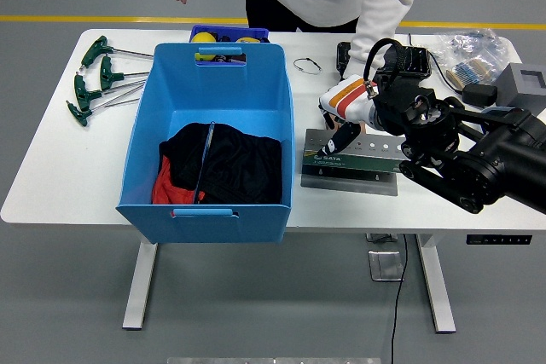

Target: Lift tool from toolbox,place it in box,lift tool from toolbox,place it in box

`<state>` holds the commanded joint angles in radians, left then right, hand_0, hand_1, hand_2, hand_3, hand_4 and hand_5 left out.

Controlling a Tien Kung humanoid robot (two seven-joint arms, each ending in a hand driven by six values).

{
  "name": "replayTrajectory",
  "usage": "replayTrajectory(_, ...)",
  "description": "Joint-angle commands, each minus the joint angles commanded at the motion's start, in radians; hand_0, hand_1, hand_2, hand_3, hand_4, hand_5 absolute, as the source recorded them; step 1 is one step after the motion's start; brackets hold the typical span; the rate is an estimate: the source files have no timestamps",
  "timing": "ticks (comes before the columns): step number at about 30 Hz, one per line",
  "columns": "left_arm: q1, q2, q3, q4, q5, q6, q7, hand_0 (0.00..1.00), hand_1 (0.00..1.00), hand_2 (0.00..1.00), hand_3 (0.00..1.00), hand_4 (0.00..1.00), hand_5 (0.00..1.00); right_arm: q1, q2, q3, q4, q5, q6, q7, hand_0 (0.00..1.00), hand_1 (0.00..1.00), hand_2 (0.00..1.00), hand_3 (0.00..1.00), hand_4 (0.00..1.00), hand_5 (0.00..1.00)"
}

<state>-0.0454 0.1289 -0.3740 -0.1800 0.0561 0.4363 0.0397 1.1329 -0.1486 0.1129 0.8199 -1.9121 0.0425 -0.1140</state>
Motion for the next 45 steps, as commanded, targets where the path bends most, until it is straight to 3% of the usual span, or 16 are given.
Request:
replayTrajectory(17, 0.002, -0.002, -0.004, 0.000, 0.002, 0.000, 0.000, 0.477, 0.467, 0.487, 0.680, 0.718, 0.660, -0.002, -0.003, -0.028, -0.015, -0.025, 0.018, -0.008, 0.571, 0.493, 0.532, 0.387, 0.998, 0.729)
replayTrajectory(18, 0.002, -0.002, -0.003, 0.000, 0.001, 0.000, 0.000, 0.477, 0.466, 0.486, 0.679, 0.718, 0.660, -0.002, -0.003, -0.028, -0.015, -0.026, 0.019, -0.008, 0.566, 0.446, 0.476, 0.373, 0.998, 0.730)
replayTrajectory(23, 0.002, -0.002, 0.001, 0.000, -0.004, 0.000, -0.002, 0.477, 0.466, 0.486, 0.679, 0.718, 0.660, 0.001, -0.003, -0.029, -0.015, -0.034, 0.022, -0.009, 0.566, 0.446, 0.476, 0.373, 0.998, 0.730)
replayTrajectory(24, 0.001, -0.002, 0.001, 0.000, -0.003, 0.000, -0.002, 0.477, 0.466, 0.487, 0.680, 0.718, 0.661, 0.001, -0.003, -0.029, -0.015, -0.037, 0.022, -0.009, 0.515, 0.367, 0.410, 0.347, 0.997, 0.733)
replayTrajectory(29, 0.000, -0.001, 0.004, 0.000, -0.007, 0.000, -0.004, 0.477, 0.466, 0.487, 0.680, 0.718, 0.661, 0.004, -0.002, -0.026, -0.014, -0.055, 0.021, -0.012, 0.515, 0.367, 0.410, 0.347, 0.997, 0.733)
replayTrajectory(30, 0.000, -0.001, 0.005, 0.000, -0.007, 0.000, -0.004, 0.477, 0.466, 0.486, 0.680, 0.718, 0.661, 0.004, -0.002, -0.025, -0.015, -0.056, 0.021, -0.013, 0.371, 0.282, 0.325, 0.307, 0.996, 0.735)
replayTrajectory(35, 0.000, -0.002, 0.007, 0.000, -0.010, 0.000, -0.005, 0.477, 0.466, 0.486, 0.680, 0.718, 0.661, 0.004, 0.002, -0.027, -0.019, -0.060, 0.021, -0.014, 0.371, 0.282, 0.325, 0.307, 0.996, 0.735)
replayTrajectory(36, 0.000, -0.002, 0.009, 0.000, -0.012, 0.000, -0.006, 0.477, 0.466, 0.486, 0.680, 0.718, 0.660, 0.003, 0.002, -0.027, -0.020, -0.060, 0.021, -0.014, 0.247, 0.218, 0.268, 0.277, 0.995, 0.736)
replayTrajectory(45, 0.001, -0.003, 0.001, 0.000, -0.002, 0.001, -0.003, 0.479, 0.466, 0.486, 0.679, 0.717, 0.660, 0.002, 0.001, -0.028, -0.022, -0.063, 0.028, -0.016, 0.195, 0.173, 0.232, 0.239, 0.993, 0.739)
